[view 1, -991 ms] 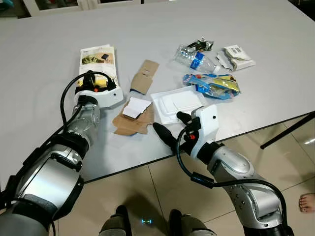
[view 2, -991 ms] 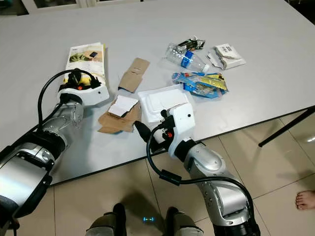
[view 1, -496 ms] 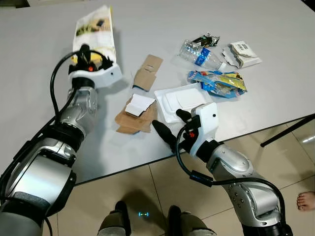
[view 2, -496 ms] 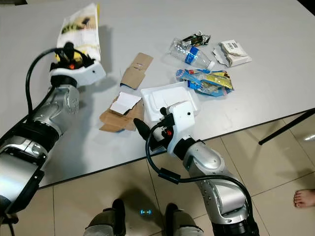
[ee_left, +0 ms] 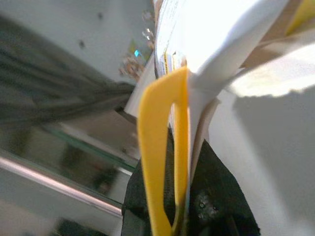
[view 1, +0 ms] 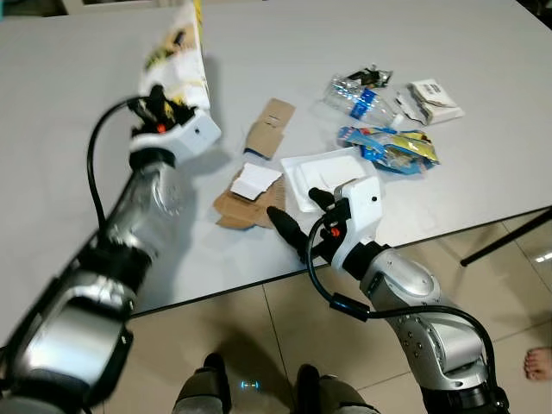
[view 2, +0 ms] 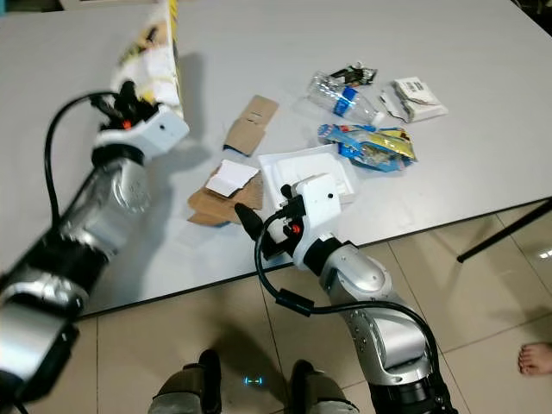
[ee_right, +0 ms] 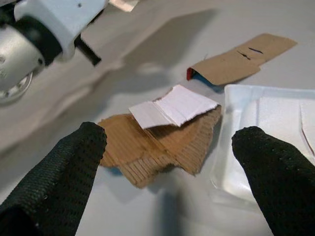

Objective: Picking trash to rubbish bin

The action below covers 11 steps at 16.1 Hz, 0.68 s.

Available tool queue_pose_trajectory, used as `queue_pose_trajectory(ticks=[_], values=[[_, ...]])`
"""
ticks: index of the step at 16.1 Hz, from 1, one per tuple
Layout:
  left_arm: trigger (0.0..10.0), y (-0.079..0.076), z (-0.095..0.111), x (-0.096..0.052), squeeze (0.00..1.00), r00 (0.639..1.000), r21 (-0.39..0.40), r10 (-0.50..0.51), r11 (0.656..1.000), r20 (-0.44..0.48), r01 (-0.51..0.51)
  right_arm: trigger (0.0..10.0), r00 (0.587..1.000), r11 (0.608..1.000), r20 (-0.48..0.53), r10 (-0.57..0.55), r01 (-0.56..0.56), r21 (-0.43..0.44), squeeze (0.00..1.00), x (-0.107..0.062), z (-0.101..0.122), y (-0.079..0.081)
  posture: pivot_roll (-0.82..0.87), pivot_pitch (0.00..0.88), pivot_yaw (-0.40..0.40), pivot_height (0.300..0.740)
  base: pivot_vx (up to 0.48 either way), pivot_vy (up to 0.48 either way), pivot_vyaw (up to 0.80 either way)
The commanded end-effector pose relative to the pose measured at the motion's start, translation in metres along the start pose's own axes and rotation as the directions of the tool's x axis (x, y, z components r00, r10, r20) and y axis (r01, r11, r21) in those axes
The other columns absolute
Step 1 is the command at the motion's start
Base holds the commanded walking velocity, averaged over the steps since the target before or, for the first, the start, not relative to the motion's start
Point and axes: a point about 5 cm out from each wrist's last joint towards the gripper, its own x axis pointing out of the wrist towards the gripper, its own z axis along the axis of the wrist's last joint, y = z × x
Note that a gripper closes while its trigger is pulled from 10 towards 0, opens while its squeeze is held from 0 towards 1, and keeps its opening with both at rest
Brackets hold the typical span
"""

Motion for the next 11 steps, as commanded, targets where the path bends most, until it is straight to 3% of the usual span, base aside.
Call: queue_pose_trajectory(ticks=[1,2,4,5,8,9,11], values=[[4.9,-0.003,0.005,-0.010,0.00,0.999,-0.152,-0.034,0.988,-0.023,0.030,10.0,0.999,1.000,0.013,-0.031,0.031,0.003,0.00,0.000,0.000,-0.005,-0.07,0.192,-0.045,0.740,0.000,0.000,0.00],[10.0,-0.008,0.005,-0.017,0.00,0.997,-0.232,-0.063,0.971,-0.045,0.051,10.0,0.999,0.999,0.021,-0.048,0.048,-0.003,0.00,0.001,0.001,-0.008,-0.07,0.186,-0.043,0.740,0.000,0.000,0.00],[10.0,-0.012,0.006,-0.026,0.00,0.997,-0.294,-0.069,0.954,-0.043,0.053,10.0,0.997,0.997,0.035,-0.073,0.073,-0.008,0.00,0.003,0.002,-0.011,-0.06,0.177,-0.044,0.740,0.000,0.000,0.00],[10.0,-0.014,0.006,-0.036,0.00,0.996,-0.365,-0.077,0.929,-0.051,0.054,10.0,0.995,0.996,0.048,-0.088,0.088,-0.010,0.00,0.005,0.004,-0.012,-0.06,0.171,-0.042,0.740,0.000,0.000,0.00],[10.0,-0.011,0.012,-0.048,0.00,0.998,-0.436,-0.058,0.899,-0.019,0.044,10.0,0.993,0.995,0.072,-0.094,0.095,-0.010,0.00,0.008,0.008,-0.014,-0.05,0.160,-0.041,0.740,0.000,0.000,0.00],[10.0,-0.002,0.018,-0.054,0.00,1.000,-0.462,-0.016,0.887,-0.003,0.013,10.0,0.991,0.995,0.085,-0.103,0.104,-0.009,0.00,0.009,0.009,-0.014,-0.05,0.157,-0.041,0.740,0.000,0.000,0.00],[10.0,0.009,0.029,-0.059,0.00,0.998,-0.563,0.032,0.827,0.057,0.006,10.0,0.981,0.988,0.119,-0.150,0.152,-0.007,0.00,0.011,0.014,-0.018,-0.04,0.146,-0.038,0.740,0.000,0.000,0.00]])
